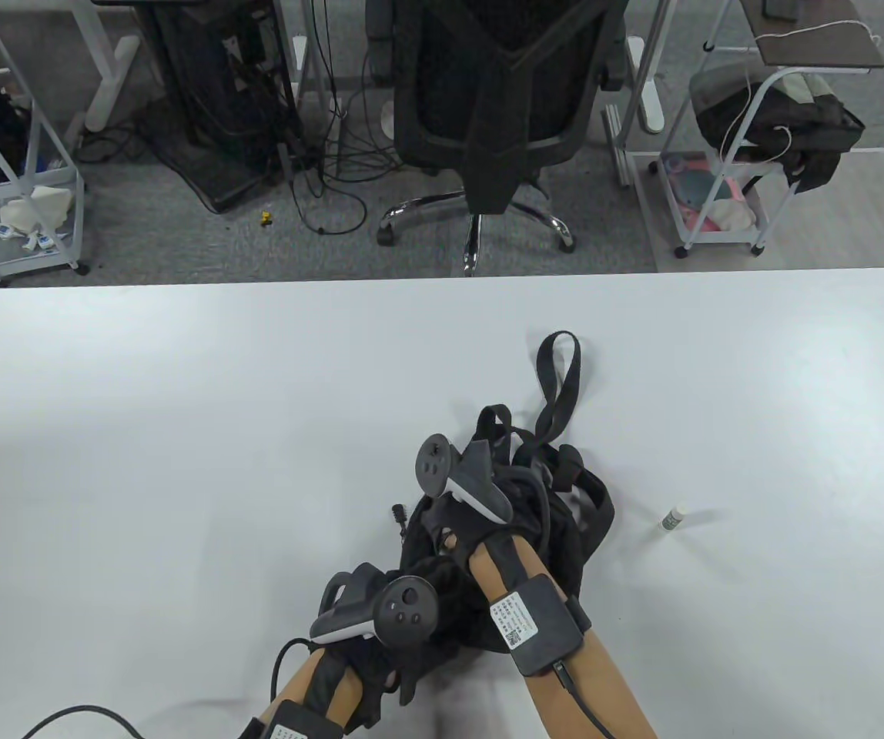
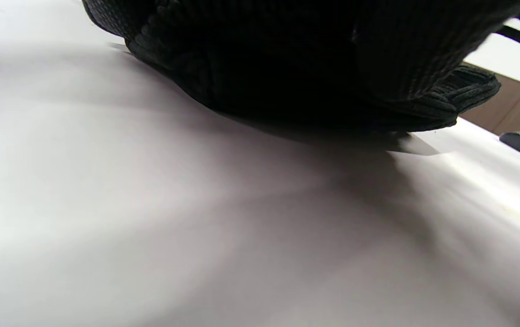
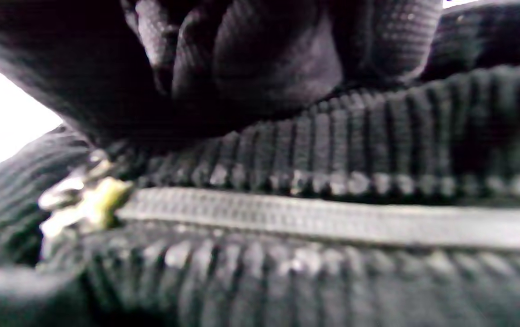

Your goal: Apply lubricant on backpack

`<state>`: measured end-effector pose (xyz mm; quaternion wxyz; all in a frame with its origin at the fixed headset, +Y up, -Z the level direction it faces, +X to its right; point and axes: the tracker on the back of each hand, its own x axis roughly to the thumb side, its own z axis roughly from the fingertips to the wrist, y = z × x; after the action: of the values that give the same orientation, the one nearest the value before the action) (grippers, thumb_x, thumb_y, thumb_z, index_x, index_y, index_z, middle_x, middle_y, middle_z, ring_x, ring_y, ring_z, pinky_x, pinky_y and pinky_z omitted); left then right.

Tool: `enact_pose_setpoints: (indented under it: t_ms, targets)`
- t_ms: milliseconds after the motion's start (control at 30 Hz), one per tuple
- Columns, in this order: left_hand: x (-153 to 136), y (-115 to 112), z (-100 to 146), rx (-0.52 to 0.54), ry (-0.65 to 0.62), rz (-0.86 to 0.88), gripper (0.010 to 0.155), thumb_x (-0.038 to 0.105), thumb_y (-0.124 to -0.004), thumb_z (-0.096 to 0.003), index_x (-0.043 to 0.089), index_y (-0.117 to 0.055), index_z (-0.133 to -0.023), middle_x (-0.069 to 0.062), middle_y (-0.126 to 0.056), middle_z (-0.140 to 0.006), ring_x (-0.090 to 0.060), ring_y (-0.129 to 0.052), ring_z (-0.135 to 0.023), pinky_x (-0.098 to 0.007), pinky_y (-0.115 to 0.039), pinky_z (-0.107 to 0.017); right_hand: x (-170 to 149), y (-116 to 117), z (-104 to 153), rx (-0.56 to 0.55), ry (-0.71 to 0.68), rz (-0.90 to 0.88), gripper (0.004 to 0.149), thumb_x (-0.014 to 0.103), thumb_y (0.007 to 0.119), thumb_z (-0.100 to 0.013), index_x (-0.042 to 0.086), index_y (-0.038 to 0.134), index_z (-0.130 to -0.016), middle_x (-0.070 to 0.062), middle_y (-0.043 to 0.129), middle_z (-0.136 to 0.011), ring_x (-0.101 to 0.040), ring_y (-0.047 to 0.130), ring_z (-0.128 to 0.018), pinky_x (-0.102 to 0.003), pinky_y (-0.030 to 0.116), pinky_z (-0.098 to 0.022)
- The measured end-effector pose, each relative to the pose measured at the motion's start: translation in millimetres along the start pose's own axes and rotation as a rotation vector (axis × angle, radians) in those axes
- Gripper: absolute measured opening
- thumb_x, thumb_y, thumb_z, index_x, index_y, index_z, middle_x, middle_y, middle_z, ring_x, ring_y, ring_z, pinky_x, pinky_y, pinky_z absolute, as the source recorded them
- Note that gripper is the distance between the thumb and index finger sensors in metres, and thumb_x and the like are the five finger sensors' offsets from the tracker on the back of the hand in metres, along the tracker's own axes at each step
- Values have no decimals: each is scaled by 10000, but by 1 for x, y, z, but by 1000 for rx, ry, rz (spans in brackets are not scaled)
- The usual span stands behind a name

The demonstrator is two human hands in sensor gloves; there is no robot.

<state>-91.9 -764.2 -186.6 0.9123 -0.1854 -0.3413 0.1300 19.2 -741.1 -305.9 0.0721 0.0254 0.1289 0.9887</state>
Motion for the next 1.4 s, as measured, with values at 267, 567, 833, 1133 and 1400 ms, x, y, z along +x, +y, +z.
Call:
enact_pose_setpoints:
  t_ms: [267,567,833,1133,1400]
  targets:
    - [-4,2,-2,-5,-13,17,672,520,-814,-458,220,-713,-1051,-88,-536,-1158,-343,-569,-1070,-634,-602,-719,-12,-31,35,-199,-219,-40,456,515,999,-397,301,882,-783,29,1016,-675,-115,1117,-434,-398,889,-458]
    - [1,1,-1,26,-9,-14,685,511,-818,-458,193,-713,-1055,-104,-557,-1152,-359,-596,-1056,-650,-634,-699,-36,-28,69,-357,-293,-65,434,485,1020,-404,299,888,-774,10,1025,-655,-114,1124,-416,-395,902,-453]
    - [1,1,-1,31,0,-17,674,513,-816,-458,197,-726,-1046,-97,-568,-1147,-355,-606,-1054,-652,-646,-692,-70,-21,76,-378,-191,-80,428,469,945,-438,263,866,-805,-4,1010,-675,-127,1115,-439,-413,890,-468]
    - [3,0,-1,37,-3,-30,676,509,-814,-458,191,-722,-1047,-107,-574,-1145,-367,-613,-1051,-653,-647,-690,-86,-27,74,-274,-91,7,418,464,897,-437,267,868,-804,1,1006,-681,-131,1104,-442,-429,876,-478]
    - [5,1,-1,45,-1,-38,684,509,-815,-461,167,-725,-1046,-139,-599,-1132,-391,-641,-1034,-672,-686,-666,-117,-40,78,-161,65,8,400,460,891,-430,281,887,-787,2,1013,-683,-138,1103,-438,-434,877,-479]
